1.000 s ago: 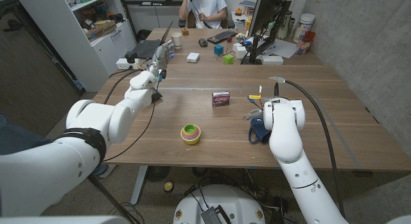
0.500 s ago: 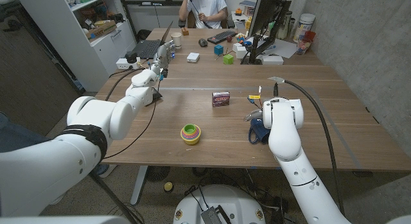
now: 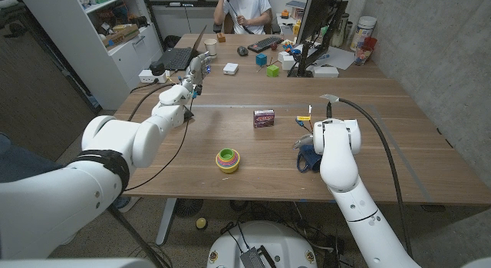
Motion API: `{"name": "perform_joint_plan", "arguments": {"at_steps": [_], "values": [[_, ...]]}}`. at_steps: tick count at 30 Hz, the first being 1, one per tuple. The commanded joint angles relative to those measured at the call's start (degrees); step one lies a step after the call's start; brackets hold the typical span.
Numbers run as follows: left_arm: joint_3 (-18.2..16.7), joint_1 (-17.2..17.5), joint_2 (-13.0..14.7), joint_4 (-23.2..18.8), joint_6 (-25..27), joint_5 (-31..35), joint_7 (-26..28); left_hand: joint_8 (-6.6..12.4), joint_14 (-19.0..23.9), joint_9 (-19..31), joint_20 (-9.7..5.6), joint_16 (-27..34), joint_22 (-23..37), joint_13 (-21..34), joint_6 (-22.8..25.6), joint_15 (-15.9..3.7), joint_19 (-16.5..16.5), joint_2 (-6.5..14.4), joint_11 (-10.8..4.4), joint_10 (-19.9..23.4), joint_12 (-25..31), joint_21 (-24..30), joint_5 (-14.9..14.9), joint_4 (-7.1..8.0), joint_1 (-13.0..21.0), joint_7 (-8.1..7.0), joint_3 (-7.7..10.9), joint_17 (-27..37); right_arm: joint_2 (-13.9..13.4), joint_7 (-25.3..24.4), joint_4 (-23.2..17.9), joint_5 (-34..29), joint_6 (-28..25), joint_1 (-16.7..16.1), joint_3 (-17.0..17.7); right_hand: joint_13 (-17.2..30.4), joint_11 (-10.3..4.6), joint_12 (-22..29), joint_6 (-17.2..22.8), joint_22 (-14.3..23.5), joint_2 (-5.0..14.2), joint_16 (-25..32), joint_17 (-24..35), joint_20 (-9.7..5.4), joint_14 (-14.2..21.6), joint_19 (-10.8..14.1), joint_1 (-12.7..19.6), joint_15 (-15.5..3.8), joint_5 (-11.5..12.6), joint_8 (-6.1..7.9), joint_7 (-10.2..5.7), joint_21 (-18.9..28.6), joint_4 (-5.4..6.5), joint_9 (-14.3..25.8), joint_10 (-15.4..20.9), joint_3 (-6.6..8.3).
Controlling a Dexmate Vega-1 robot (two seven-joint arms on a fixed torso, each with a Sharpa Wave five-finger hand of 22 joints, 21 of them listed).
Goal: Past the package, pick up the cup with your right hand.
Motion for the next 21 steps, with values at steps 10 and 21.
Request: {"name": "perform_joint_plan", "arguments": {"at_steps": [10,21], "values": [[0.07,0.17,0.28,0.14,0.61,0.36,0.37,0.20,0.17,0.34,0.88,-0.07,0.16,0.28,0.25,0.07,0.19,0.36,-0.11,0.01,0.03,0.10,0.38,-0.20,0.37,-0.19,0.09,0.11,0.23,-0.47,2.72,0.09,-2.92,-0.83,-0.27,0.14,0.17,0.35,-0.57,0.11,1.00,-0.32,0.15,0.04,-1.33,0.39,1.89,0.26,0.56,0.44,1.32,-0.12,-0.40,0.17,-0.99,-0.18],[0.76,-0.31,0.60,0.43,2.25,1.38,1.30,0.17,0.24,0.34,1.08,-0.04,0.17,0.29,0.23,0.06,0.11,0.32,-0.16,0.06,0.03,0.07,0.38,-0.20,0.35,-0.27,0.08,0.12,0.29,-1.16,5.95,0.81,-4.58,-0.12,-0.02,0.15,0.16,0.41,-0.56,0.10,1.15,-0.31,0.16,0.04,-1.42,0.36,2.16,0.25,0.59,0.51,1.32,-0.14,-0.42,0.17,-1.06,-0.21]]}}
